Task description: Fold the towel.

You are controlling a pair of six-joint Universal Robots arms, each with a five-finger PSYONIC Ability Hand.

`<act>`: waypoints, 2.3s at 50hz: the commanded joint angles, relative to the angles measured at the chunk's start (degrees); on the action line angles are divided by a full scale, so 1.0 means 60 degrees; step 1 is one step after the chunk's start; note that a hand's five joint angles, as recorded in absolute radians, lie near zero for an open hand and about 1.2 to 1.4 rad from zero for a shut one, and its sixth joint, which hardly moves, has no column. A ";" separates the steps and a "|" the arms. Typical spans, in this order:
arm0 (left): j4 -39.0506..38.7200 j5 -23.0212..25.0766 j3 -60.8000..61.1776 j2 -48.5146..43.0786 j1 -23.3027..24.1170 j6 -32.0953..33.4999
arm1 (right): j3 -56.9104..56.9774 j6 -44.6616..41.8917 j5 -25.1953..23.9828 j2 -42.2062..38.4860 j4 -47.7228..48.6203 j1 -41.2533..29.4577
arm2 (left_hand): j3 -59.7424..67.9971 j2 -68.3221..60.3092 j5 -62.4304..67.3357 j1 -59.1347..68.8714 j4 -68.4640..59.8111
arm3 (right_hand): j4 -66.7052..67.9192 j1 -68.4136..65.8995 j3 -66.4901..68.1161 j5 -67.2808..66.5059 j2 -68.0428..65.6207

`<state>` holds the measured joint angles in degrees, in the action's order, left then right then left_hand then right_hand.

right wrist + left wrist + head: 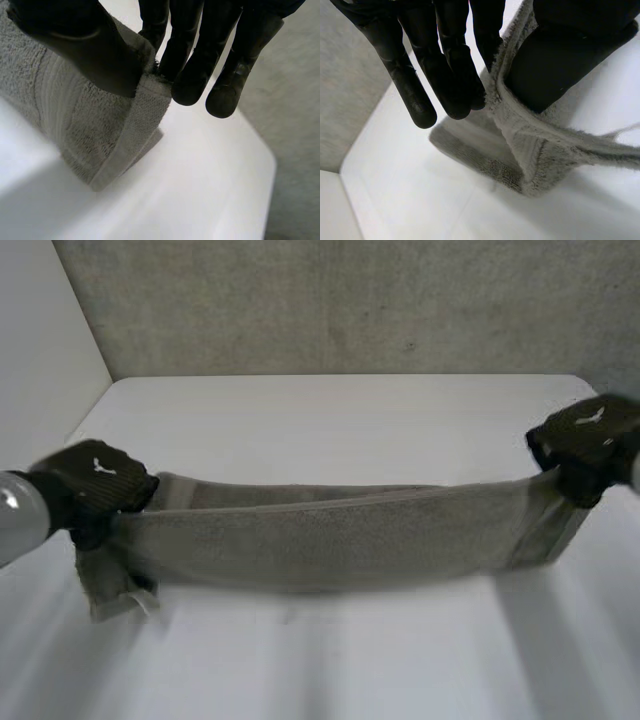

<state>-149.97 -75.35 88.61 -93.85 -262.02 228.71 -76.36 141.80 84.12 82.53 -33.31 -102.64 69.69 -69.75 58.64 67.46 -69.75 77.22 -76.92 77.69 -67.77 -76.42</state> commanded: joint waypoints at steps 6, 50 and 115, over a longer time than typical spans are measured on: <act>-0.3491 -0.0113 -0.2194 -0.3545 0.0237 -0.0135 | 0.2933 0.0476 0.0218 -0.4039 0.2647 -0.0501 | 0.1718 -0.1709 0.1894 0.2090 -0.1708 | 0.0464 -0.0514 0.0385 -0.0371 -0.0596; -0.7568 0.1484 0.3044 -0.2434 -0.0114 -0.1175 | -0.3548 0.1372 -0.0397 -0.2080 0.6840 0.0582 | 0.1718 -0.1709 0.1894 0.2090 -0.1708 | 0.0464 -0.0514 0.0385 -0.0371 -0.0596; -0.6178 0.0868 0.5123 -0.0035 -0.1373 -0.1322 | -0.5028 0.1096 -0.0733 -0.0513 0.5614 0.1358 | 0.1718 -0.1709 0.1894 0.2090 -0.1708 | 0.0464 -0.0514 0.0385 -0.0371 -0.0596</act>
<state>-190.50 -70.52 116.96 -99.45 -268.74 221.16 -106.49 152.09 80.15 76.29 9.75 -95.29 69.63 -69.68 58.64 67.66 -69.69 77.22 -77.13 77.69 -67.78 -76.42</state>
